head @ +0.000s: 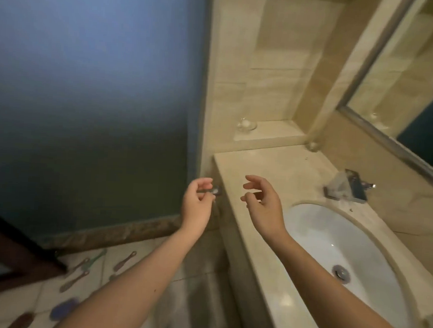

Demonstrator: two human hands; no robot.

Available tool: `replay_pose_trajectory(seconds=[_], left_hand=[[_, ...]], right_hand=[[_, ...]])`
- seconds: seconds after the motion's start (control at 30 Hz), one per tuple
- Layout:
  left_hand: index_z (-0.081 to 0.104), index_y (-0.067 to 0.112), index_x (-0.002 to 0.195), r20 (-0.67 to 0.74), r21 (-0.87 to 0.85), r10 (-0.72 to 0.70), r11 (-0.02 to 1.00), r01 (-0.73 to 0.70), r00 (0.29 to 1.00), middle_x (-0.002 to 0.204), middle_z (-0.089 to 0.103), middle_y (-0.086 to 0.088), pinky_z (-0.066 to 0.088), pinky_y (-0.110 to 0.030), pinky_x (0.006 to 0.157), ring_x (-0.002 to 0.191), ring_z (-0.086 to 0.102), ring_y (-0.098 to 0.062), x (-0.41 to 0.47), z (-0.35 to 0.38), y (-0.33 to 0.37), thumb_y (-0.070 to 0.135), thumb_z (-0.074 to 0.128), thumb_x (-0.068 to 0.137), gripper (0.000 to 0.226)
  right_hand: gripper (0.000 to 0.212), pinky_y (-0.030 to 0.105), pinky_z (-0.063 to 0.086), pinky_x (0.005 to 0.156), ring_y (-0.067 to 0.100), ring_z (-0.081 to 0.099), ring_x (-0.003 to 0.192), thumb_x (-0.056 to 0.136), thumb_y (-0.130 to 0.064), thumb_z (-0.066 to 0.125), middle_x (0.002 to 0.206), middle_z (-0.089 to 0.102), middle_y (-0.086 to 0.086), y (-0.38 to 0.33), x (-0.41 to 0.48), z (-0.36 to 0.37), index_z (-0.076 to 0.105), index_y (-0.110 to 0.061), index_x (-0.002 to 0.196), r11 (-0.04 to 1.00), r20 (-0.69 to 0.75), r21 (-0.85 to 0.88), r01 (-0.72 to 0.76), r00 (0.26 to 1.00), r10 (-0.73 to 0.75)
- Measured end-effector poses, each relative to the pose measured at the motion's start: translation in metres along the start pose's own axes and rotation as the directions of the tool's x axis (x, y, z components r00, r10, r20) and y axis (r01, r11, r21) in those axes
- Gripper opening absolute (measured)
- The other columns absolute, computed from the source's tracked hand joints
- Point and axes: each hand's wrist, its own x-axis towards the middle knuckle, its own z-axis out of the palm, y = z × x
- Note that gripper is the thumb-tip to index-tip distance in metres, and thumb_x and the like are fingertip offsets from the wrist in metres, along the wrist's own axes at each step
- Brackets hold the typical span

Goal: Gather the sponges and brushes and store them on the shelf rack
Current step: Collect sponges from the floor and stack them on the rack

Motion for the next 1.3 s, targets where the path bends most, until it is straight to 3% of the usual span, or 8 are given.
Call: replay_pose_trajectory(seconds=[0.07, 0.23, 0.5, 0.63, 0.8, 0.97, 1.07, 1.3], left_hand=[[0.059, 0.027, 0.099, -0.029, 0.017, -0.017, 1.000, 0.017, 0.999, 0.099, 0.062, 0.002, 0.049, -0.038, 0.078, 0.095, 0.065, -0.032, 0.002, -0.039, -0.014, -0.010, 0.048, 0.084, 0.042], [0.059, 0.026, 0.102, -0.077, 0.094, -0.011, 0.995, 0.018, 0.997, 0.099, 0.060, 0.007, 0.053, -0.041, 0.087, 0.096, 0.064, -0.029, 0.015, -0.138, -0.037, -0.010, 0.051, 0.085, 0.040], [0.057, 0.034, 0.100, -0.169, 0.174, -0.064, 0.980, 0.094, 0.984, 0.101, 0.061, 0.011, 0.052, -0.031, 0.087, 0.096, 0.065, -0.021, 0.015, -0.287, -0.083, -0.004, 0.057, 0.087, 0.039], [0.056, 0.039, 0.098, -0.233, 0.173, -0.206, 0.953, 0.249, 0.950, 0.104, 0.062, 0.011, 0.047, -0.015, 0.078, 0.087, 0.060, 0.004, 0.005, -0.341, -0.112, 0.000, 0.058, 0.086, 0.041], [0.057, 0.024, 0.106, -0.281, 0.138, -0.359, 0.903, 0.407, 0.890, 0.103, 0.061, 0.007, 0.049, -0.028, 0.084, 0.092, 0.058, -0.009, -0.002, -0.375, -0.161, 0.000, 0.058, 0.088, 0.029], [0.057, 0.024, 0.109, -0.296, 0.126, -0.499, 0.825, 0.551, 0.815, 0.108, 0.061, 0.004, 0.045, -0.024, 0.089, 0.097, 0.057, -0.006, 0.006, -0.385, -0.226, 0.002, 0.058, 0.088, 0.030], [0.056, 0.026, 0.112, -0.295, 0.120, -0.589, 0.759, 0.640, 0.753, 0.110, 0.061, 0.003, 0.049, -0.034, 0.094, 0.102, 0.058, -0.014, 0.019, -0.382, -0.273, 0.006, 0.059, 0.088, 0.031], [0.055, 0.031, 0.110, -0.294, 0.108, -0.702, 0.649, 0.753, 0.648, 0.111, 0.060, 0.003, 0.053, -0.045, 0.089, 0.099, 0.061, -0.019, 0.059, -0.375, -0.388, 0.006, 0.059, 0.085, 0.035]], right_hand=[[0.036, 0.017, 0.049, 0.070, 0.018, 0.066, 0.086, 0.084, -0.010, 0.052, 0.098, 0.064, -0.010, -0.002, -0.006, 0.040, 0.060, -0.037, 0.106, 1.000, 0.045, 0.005, -0.002, 0.999, 0.001], [0.040, 0.045, 0.051, 0.094, 0.014, 0.062, 0.102, 0.084, -0.002, 0.053, 0.104, 0.063, -0.004, -0.007, -0.025, 0.138, 0.060, -0.027, 0.115, 1.000, 0.183, -0.014, -0.004, 0.983, 0.006], [0.038, 0.025, 0.048, 0.090, 0.006, 0.057, 0.102, 0.089, -0.008, 0.058, 0.111, 0.061, -0.006, -0.006, -0.062, 0.278, 0.057, -0.026, 0.123, 0.995, 0.374, -0.095, -0.020, 0.926, 0.054], [0.035, 0.023, 0.050, 0.084, 0.004, 0.059, 0.096, 0.089, -0.007, 0.058, 0.114, 0.061, -0.009, 0.013, -0.080, 0.333, 0.057, -0.029, 0.117, 0.989, 0.450, -0.126, -0.075, 0.884, 0.124], [0.037, 0.028, 0.053, 0.082, 0.006, 0.058, 0.098, 0.090, -0.009, 0.056, 0.117, 0.058, -0.007, 0.058, -0.091, 0.383, 0.055, -0.030, 0.121, 0.966, 0.524, -0.202, -0.159, 0.816, 0.244], [0.042, 0.031, 0.053, 0.077, 0.008, 0.058, 0.092, 0.089, -0.010, 0.055, 0.117, 0.057, -0.005, 0.120, -0.088, 0.423, 0.053, -0.029, 0.126, 0.928, 0.568, -0.293, -0.232, 0.738, 0.364], [0.041, 0.035, 0.054, 0.077, 0.010, 0.058, 0.089, 0.090, -0.010, 0.055, 0.115, 0.057, -0.003, 0.168, -0.083, 0.445, 0.051, -0.029, 0.126, 0.887, 0.564, -0.352, -0.298, 0.689, 0.455], [0.042, 0.022, 0.046, 0.073, 0.009, 0.057, 0.089, 0.091, -0.013, 0.055, 0.117, 0.056, -0.004, 0.292, -0.071, 0.486, 0.049, -0.027, 0.130, 0.792, 0.550, -0.499, -0.353, 0.578, 0.603]])
